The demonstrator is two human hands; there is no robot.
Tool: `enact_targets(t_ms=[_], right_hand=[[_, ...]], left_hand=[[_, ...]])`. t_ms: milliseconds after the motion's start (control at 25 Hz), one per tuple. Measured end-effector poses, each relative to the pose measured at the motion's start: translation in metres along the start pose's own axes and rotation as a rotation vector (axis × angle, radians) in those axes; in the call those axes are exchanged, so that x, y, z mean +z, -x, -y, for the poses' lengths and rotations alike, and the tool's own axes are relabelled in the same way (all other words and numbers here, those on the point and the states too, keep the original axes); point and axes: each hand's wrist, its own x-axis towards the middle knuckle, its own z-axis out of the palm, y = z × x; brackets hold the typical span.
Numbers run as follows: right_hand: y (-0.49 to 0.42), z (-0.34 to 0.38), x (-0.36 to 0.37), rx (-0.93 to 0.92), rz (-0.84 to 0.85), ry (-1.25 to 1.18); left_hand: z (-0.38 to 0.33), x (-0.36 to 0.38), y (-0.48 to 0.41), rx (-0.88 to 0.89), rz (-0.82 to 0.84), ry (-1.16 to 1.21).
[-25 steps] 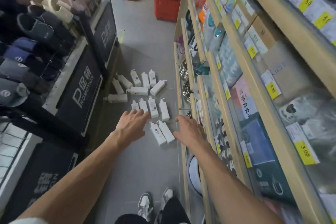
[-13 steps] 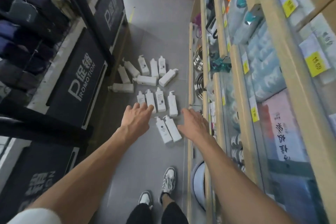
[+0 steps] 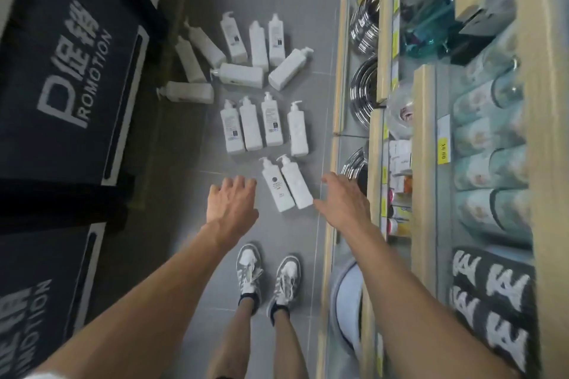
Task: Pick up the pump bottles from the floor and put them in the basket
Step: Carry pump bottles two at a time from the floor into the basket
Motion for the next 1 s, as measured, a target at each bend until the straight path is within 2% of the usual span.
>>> enact_targets(t_ms=[400, 680, 760, 920, 1000], right_hand=[[-0.163, -0.049, 0.148, 0.031, 0.047, 0.036], [-0.275, -0.081, 0.279, 0.011, 0.084, 0.091], [-0.3, -0.089, 0.309, 0.027, 0.07, 0.085], [-0.34, -0.098, 0.358, 0.06, 0.021, 0.061], [-0.353, -0.101, 0.375, 0.061, -0.002, 0.044]], left_hand=[[0.005, 0.162, -0.141, -0.037, 0.052, 0.039], [-0.02, 0.31, -0.235, -0.021, 0.093, 0.124], [-0.026, 0.345, -0.26, -0.105, 0.13, 0.217], [-0.037, 0.396, -0.314, -0.528, 0.16, 0.728], [-0.045, 0.415, -0.329, -0.629, 0.14, 0.862]])
